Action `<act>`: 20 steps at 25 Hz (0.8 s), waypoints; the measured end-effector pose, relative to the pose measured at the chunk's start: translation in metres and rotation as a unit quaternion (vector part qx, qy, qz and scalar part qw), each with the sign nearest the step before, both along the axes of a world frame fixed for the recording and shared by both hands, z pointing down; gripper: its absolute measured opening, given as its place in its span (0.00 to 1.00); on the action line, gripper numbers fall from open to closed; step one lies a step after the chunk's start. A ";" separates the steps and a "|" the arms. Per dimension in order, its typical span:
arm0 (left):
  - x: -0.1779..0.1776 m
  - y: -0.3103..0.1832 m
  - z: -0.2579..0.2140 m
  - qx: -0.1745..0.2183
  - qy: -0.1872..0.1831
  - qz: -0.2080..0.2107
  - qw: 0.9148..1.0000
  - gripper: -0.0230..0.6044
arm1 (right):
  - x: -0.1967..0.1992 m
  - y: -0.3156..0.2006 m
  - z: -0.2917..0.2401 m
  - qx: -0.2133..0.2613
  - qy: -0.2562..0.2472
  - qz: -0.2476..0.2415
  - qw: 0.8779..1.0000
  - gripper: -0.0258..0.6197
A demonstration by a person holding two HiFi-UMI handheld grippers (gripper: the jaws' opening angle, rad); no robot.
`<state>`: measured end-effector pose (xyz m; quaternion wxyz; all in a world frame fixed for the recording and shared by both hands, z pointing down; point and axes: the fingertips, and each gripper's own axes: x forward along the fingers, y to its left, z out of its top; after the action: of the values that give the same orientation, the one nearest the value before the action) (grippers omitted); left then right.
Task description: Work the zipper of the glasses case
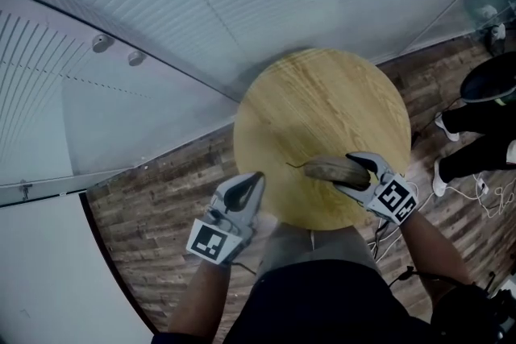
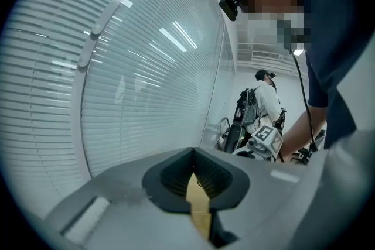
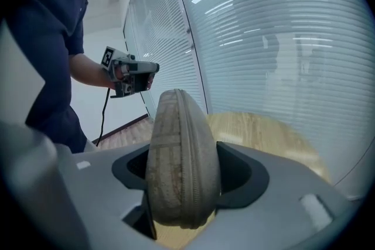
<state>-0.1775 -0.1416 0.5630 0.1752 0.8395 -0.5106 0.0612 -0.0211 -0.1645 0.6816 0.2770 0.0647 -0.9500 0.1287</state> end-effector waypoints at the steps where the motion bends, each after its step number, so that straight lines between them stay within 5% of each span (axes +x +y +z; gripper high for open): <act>1: 0.000 0.000 -0.008 0.005 0.001 0.005 1.000 0.04 | -0.002 0.002 -0.013 0.004 -0.009 0.001 1.000 0.51; 12: 0.037 -0.010 -0.064 0.048 0.017 0.095 0.994 0.33 | 0.005 -0.001 -0.128 0.082 -0.075 0.017 0.994 0.51; 20: 0.072 -0.006 -0.085 0.087 0.041 0.184 0.978 0.32 | 0.004 0.007 -0.155 0.130 -0.084 0.020 0.988 0.51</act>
<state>-0.1054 -0.1473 0.4779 0.1075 0.9329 -0.3434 0.0134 -0.0173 -0.1573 0.5264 0.1826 0.1081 -0.9771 0.0149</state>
